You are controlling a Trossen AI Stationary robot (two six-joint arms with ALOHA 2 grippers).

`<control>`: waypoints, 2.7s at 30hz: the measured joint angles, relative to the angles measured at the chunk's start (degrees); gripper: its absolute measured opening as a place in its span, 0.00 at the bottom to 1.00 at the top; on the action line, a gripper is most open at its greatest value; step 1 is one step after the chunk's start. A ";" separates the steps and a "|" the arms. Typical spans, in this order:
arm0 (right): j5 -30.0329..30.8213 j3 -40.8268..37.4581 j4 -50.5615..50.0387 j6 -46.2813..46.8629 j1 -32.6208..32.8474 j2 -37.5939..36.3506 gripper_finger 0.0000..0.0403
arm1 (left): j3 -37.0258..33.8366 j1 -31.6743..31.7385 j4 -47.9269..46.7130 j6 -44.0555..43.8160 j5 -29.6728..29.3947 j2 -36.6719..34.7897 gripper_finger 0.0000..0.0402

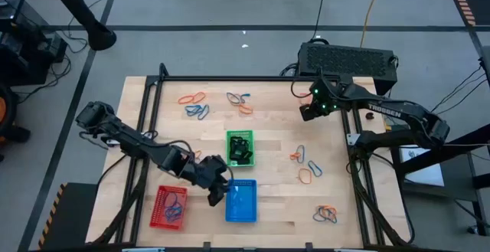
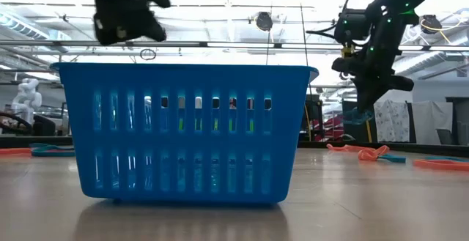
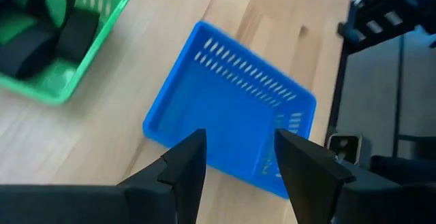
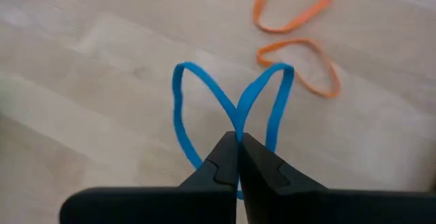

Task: Sort rubber bands into baskets
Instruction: Put the blue rubberband into the red bin

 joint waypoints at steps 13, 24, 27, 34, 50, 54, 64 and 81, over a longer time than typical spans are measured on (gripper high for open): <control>6.01 -7.36 1.15 4.58 0.02 0.14 0.19 | 0.00 2.92 2.97 4.62 5.05 0.00 0.45; -1.89 -20.20 16.51 9.50 1.14 -0.03 0.33 | 0.00 2.90 2.02 4.64 5.75 0.00 0.45; -1.72 -20.19 15.64 9.89 1.73 -0.17 0.31 | 0.00 2.96 2.01 5.64 6.62 0.00 0.45; -2.13 -19.22 12.21 8.15 2.72 -2.69 0.03 | 0.00 4.08 1.99 6.16 7.46 0.00 0.45; 5.54 -4.58 8.59 18.96 22.72 -14.86 0.00 | 0.00 10.90 20.43 14.69 9.28 0.02 0.45; 12.13 -5.16 -4.45 23.36 21.95 -13.93 0.00 | 0.00 12.89 23.81 14.79 11.54 0.02 0.45; 10.84 -13.88 2.57 21.89 13.23 -7.27 0.19 | 0.00 13.26 24.98 14.52 12.91 0.33 0.45; 6.01 -17.20 12.15 15.44 10.57 6.01 0.29 | 0.00 12.84 25.23 11.49 11.75 0.33 0.45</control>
